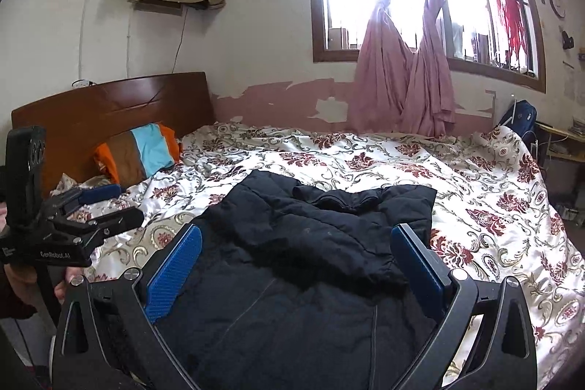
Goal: Fold large clothes
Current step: 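Move both open tools back over the folded navy jacket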
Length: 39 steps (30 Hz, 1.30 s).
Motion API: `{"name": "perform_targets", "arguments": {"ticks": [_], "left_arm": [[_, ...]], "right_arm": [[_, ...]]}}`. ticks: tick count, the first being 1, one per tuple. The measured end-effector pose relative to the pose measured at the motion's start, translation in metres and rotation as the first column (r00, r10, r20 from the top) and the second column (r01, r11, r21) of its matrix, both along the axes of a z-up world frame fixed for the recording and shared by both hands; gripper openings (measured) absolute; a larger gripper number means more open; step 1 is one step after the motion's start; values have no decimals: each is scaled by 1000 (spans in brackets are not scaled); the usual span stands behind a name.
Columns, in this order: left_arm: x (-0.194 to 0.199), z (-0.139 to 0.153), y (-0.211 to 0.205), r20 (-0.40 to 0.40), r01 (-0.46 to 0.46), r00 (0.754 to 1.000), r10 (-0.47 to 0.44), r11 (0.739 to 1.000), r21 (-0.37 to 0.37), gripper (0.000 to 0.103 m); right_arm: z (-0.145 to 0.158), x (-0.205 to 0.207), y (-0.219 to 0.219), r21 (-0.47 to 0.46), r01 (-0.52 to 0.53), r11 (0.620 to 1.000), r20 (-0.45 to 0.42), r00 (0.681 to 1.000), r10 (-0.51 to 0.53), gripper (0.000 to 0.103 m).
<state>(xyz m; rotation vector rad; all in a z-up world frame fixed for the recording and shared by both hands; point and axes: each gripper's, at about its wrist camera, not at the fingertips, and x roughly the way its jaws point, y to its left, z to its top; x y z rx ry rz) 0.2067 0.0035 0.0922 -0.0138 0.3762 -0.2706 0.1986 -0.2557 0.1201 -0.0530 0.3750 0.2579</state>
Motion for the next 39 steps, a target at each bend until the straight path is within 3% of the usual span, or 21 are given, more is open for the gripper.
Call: {"name": "perform_targets", "arguments": {"ticks": [6,20,31,39], "left_arm": [[-18,-10,-8,-29,5,1000,-3,998,55,103],[-55,-26,-19,6,19,1000,-19,995,94,103],[-55,-63,-12,-63,8,998,0,991,133,103],[-58,-93,11,-112,26,994,-10,990,140,103]], "right_arm": [[-5,-24,2,-38,-14,999,7,1000,14,101],[-32,-47,-11,-48,14,999,-43,999,-16,101],[-74,-52,-25,-25,41,999,-122,992,-44,101],[-103,-56,-25,-72,27,997,-184,982,-40,101]]}}
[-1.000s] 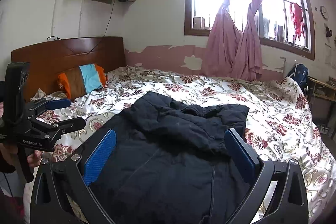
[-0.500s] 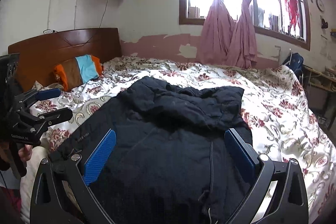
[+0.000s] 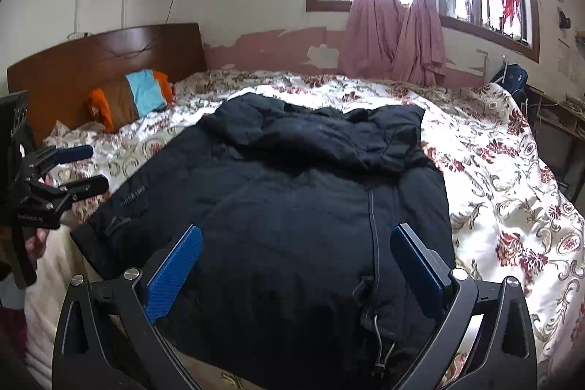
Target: Fold large clothes
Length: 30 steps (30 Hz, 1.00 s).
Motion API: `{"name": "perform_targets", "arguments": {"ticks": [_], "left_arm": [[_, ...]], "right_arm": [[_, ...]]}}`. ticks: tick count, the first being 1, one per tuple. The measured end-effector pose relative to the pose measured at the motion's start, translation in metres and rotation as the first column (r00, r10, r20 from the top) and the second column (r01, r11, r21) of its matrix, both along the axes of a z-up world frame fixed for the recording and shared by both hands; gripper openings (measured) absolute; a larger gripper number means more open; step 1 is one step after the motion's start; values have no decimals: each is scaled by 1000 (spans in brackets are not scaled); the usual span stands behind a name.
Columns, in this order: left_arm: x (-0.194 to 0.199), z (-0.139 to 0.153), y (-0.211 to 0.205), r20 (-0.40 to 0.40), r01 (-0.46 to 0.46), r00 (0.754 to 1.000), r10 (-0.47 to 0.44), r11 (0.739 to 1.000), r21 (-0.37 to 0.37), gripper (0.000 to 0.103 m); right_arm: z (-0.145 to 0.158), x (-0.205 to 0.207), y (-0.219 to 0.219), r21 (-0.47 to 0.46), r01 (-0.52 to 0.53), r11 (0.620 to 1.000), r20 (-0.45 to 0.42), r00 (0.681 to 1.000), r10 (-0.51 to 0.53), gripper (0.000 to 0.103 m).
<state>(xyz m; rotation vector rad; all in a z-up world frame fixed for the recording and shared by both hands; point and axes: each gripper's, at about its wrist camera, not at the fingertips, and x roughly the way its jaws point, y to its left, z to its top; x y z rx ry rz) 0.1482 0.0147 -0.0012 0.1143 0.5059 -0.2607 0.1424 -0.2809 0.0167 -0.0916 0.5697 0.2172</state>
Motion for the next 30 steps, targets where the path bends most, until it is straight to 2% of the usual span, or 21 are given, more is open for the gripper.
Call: {"name": "perform_targets", "arguments": {"ticks": [6,10,15,19,23,26,30], "left_arm": [[-11,-25,12,-20,45,999,-45,998,43,103],[-20,-41,12,-47,110,993,-106,990,89,103],[-32,-68,3,-116,213,974,-194,960,182,103],[-36,-84,-1,-194,290,948,-254,937,192,103],[-39,-101,-6,-237,303,940,-244,918,256,103],[-39,-110,-9,-266,299,938,-222,906,300,103],[-35,-126,-18,-300,278,940,-161,871,404,103]], "right_arm": [[-23,-3,2,-80,-34,996,-86,996,28,101],[-36,-9,8,-133,-84,988,-137,988,65,101],[-53,-15,11,-167,-144,975,-213,971,107,101],[-66,-19,7,-151,-138,979,-254,962,96,101],[-77,-25,8,-184,-144,972,-271,958,90,101],[-85,-30,15,-247,-166,955,-283,955,93,101],[-88,-32,20,-290,-175,941,-288,954,89,101]]}}
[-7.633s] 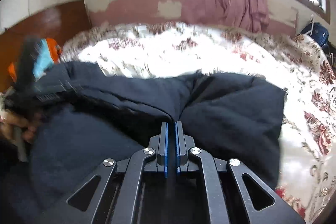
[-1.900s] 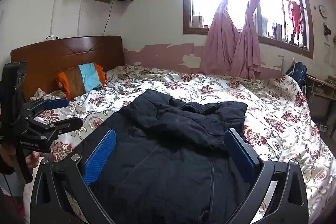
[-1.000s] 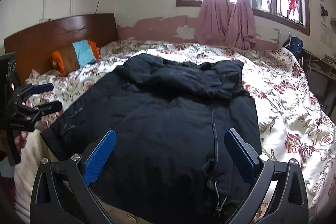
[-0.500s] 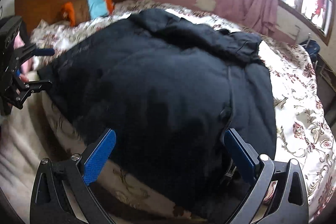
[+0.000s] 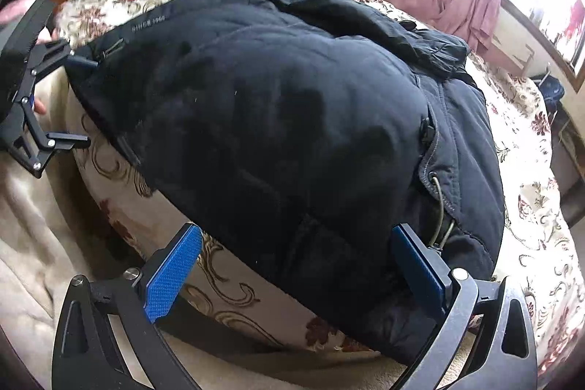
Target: Fold large clothes
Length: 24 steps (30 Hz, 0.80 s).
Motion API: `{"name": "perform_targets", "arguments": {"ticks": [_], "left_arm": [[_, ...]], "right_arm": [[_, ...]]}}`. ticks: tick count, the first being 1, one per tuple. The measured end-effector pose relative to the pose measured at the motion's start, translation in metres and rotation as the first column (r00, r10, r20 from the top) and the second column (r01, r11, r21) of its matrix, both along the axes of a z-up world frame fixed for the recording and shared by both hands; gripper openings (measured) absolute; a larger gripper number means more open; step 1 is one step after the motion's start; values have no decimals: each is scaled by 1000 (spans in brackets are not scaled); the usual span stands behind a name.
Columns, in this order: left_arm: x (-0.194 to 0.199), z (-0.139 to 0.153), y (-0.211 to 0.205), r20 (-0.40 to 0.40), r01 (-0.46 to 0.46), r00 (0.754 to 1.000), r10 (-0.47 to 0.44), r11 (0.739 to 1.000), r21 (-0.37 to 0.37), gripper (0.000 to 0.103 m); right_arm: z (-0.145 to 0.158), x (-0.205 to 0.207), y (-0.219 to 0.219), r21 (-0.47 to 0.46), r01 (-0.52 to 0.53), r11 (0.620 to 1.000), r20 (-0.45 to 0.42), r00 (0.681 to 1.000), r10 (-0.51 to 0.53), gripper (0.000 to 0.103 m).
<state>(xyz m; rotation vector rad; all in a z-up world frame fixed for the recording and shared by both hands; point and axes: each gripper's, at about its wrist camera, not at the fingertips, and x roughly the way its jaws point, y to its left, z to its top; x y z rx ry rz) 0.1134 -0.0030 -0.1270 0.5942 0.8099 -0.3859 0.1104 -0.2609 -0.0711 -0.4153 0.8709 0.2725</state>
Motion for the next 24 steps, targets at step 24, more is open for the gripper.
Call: {"name": "perform_targets", "arguments": {"ticks": [24], "left_arm": [[-10,-8,-7,71,-38,997,30,992,116,103]], "right_arm": [[-39,-1,39,-502,83,861,164,987,0,99]]}}
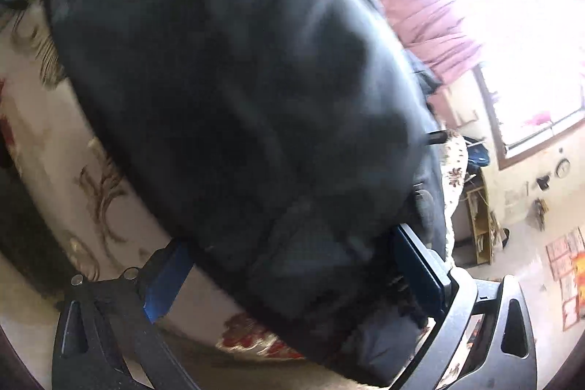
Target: Fold large clothes
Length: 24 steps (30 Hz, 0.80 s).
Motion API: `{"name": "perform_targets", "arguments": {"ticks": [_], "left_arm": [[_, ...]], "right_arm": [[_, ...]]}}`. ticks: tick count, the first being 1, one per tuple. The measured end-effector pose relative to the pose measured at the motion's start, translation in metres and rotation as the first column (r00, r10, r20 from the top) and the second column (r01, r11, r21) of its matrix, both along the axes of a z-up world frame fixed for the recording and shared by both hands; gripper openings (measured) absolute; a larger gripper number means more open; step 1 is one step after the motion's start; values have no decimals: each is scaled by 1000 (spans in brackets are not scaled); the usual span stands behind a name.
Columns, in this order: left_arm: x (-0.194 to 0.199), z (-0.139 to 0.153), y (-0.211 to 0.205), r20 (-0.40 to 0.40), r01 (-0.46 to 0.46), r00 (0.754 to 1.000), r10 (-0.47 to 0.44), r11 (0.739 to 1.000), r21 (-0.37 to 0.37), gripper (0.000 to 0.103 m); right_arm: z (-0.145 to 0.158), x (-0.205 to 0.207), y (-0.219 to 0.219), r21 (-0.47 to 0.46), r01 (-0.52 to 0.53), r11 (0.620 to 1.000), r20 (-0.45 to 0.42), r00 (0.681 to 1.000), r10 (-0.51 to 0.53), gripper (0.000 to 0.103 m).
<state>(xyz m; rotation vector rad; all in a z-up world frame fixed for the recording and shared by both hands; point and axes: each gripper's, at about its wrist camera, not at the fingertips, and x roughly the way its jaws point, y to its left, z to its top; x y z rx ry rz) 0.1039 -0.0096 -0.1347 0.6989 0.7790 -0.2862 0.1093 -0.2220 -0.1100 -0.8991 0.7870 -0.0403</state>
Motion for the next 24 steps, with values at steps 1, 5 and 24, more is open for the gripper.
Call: {"name": "perform_targets", "arguments": {"ticks": [1,5,24], "left_arm": [[0,2,3,-2,-1,1000,1,1000,-16,103],[2,8,10,-7,2,1000,-2,999,-52,103],[-2,10,1,126,-79,989,76,997,20,70]], "right_arm": [[7,-2,-1,29,-3,1000,29,1000,2,96],[31,-12,-4,142,-44,989,100,995,30,67],[105,13,-46,611,-96,786,172,985,-13,30]]}}
